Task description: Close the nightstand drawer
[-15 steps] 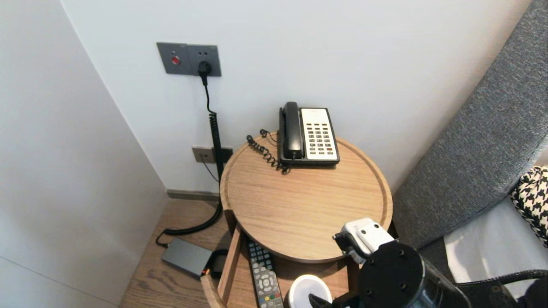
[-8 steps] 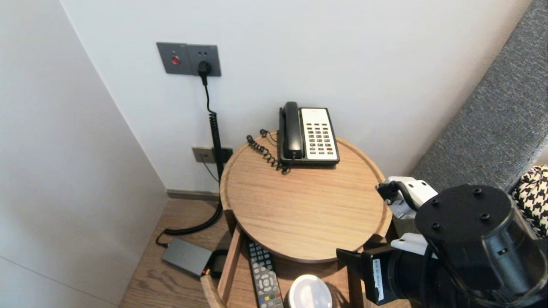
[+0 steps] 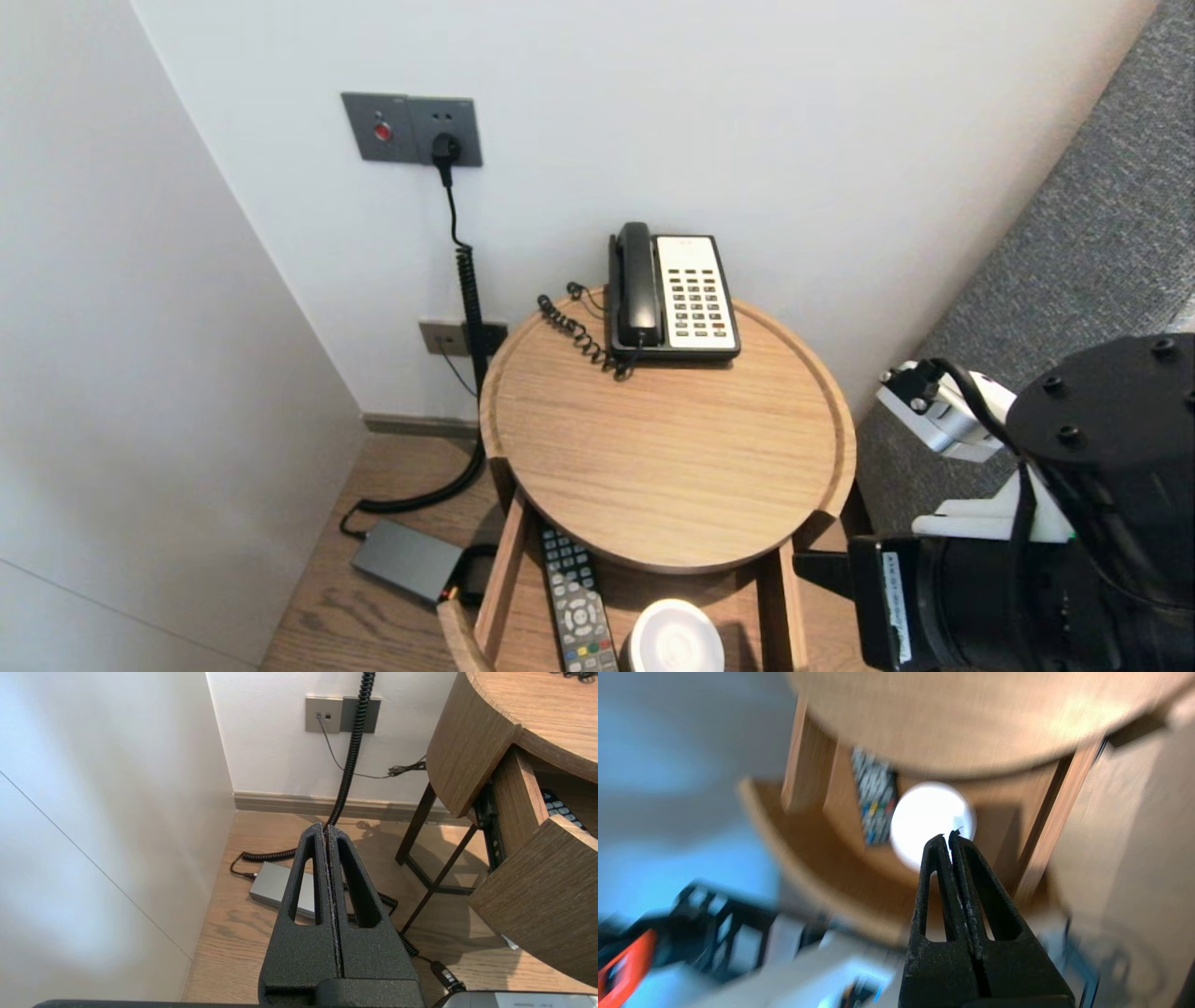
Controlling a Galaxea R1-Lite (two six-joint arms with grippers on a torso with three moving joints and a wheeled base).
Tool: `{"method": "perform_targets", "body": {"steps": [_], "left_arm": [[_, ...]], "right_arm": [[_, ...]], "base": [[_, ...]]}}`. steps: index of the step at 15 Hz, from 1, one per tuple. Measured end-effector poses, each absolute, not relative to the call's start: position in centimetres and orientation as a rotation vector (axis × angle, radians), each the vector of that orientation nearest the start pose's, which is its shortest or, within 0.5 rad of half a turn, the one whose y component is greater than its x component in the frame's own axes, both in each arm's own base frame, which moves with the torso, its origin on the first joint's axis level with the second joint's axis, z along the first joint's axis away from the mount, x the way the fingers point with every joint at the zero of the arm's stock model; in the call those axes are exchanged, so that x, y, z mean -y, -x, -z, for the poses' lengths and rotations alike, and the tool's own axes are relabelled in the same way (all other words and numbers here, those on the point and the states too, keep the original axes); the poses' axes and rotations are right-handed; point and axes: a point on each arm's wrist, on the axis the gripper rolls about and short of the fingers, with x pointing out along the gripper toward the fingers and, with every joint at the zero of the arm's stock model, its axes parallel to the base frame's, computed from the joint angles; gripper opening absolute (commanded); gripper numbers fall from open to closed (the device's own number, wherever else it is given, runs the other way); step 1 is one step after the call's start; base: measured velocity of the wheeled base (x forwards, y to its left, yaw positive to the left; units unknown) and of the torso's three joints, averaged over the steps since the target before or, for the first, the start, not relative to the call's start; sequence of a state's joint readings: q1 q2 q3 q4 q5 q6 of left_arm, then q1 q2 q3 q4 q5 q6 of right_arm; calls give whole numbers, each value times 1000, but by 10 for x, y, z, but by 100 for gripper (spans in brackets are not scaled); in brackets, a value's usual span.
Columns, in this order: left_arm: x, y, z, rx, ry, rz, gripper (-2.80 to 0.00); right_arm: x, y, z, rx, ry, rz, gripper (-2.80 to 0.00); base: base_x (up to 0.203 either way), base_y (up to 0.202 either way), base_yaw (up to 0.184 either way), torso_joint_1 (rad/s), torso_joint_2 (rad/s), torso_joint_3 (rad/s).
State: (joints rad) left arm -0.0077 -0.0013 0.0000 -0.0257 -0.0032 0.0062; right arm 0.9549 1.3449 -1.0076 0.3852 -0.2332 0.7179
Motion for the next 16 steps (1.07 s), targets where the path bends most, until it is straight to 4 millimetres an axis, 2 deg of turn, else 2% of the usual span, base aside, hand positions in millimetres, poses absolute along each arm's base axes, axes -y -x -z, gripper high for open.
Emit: {"method": "perform_targets", "body": {"steps": [2, 4, 8, 11, 16], "left_arm": [[0, 23, -78, 27, -6, 11, -280], [0, 23, -78, 27, -6, 11, -280], [0, 23, -78, 27, -6, 10, -280], [0, 23, -78, 27, -6, 10, -280], [0, 23, -78, 27, -6, 11, -280]], "right_arm": [[-153, -112, -246, -924, -267, -460, -280], [-146, -105, -244, -1023, -234, -467, -280], [-141, -98, -226, -1160, -183, -482, -280], [-138, -92, -203, -1238, -113, -487, -280], [-138, -90, -182, -1229, -84, -525, -280]], "base": [[0, 0, 0, 0, 0, 0], [0, 0, 0, 0, 0, 0], [0, 0, 0, 0, 0, 0], [0, 0, 0, 0, 0, 0], [0, 0, 0, 0, 0, 0]]}}
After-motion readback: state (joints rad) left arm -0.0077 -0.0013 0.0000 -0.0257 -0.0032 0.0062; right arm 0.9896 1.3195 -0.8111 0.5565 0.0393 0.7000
